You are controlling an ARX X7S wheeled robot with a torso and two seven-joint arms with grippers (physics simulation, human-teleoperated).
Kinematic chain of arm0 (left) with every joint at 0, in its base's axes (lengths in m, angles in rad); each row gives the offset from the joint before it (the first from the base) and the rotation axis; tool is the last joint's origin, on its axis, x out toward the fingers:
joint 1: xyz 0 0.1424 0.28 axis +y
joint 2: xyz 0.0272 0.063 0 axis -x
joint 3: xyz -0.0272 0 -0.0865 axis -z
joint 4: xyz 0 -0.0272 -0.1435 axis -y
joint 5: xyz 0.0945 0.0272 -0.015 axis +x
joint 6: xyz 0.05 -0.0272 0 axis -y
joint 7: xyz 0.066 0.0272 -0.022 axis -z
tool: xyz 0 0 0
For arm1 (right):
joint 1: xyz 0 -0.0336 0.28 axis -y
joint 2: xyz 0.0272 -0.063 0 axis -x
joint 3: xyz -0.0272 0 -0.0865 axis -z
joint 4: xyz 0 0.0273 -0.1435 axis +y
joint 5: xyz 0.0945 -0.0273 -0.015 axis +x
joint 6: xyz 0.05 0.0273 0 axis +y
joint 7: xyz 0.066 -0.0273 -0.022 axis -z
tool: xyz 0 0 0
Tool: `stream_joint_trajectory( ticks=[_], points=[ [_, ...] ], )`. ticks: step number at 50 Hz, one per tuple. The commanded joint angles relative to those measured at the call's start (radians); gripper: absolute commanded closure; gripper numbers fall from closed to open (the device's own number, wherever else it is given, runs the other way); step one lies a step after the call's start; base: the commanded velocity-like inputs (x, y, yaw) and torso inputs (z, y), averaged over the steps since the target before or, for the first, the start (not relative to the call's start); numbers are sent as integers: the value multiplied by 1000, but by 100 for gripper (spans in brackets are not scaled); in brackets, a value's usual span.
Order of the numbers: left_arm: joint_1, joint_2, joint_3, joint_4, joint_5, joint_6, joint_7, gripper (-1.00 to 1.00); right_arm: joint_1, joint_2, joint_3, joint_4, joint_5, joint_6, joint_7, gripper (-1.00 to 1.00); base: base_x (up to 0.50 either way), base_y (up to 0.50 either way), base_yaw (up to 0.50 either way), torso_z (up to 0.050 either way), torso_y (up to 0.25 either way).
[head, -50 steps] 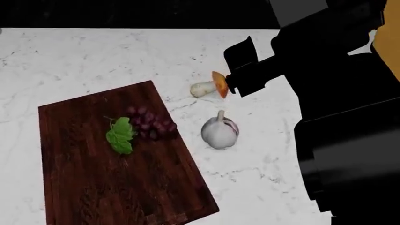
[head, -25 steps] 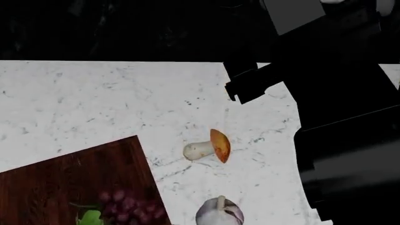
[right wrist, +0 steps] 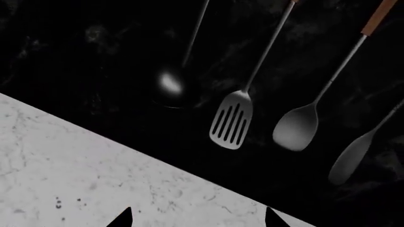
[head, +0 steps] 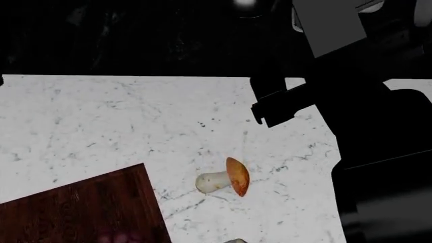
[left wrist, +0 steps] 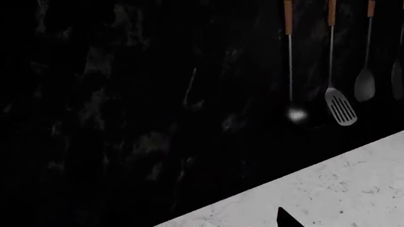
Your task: Clear the non-vegetable object off the cutting board and place the vegetables onto it.
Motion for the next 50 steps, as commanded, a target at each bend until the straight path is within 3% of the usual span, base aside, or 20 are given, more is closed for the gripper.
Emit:
stream_joint_trajectory(
  ticks=[1,5,12,21,26,36,50],
  points=[
    [-53,-113,73,-4,-415,-50,-90,-100,-4,12,21,-37,9,41,3,-100,0,0,0,0,0],
    [-74,-142,113,-8,-562,-44,-136,-100,3,15,22,-46,14,55,3,-100,0,0,0,0,0],
    [-89,-217,203,45,-689,-31,-74,-100,-7,15,24,-28,16,40,8,-100,0,0,0,0,0],
    [-109,-244,295,54,-879,-14,-109,-100,13,36,19,-48,30,66,10,-100,0,0,0,0,0],
    [-110,-259,339,85,-941,-20,-70,-100,9,30,10,-39,32,53,17,-100,0,0,0,0,0],
    [-184,-206,507,62,-764,-27,134,-100,13,44,14,-65,51,79,26,-100,0,0,0,0,0],
    [-155,-218,595,85,-800,4,106,-100,27,59,19,-65,130,83,83,-100,0,0,0,0,0]
  ],
)
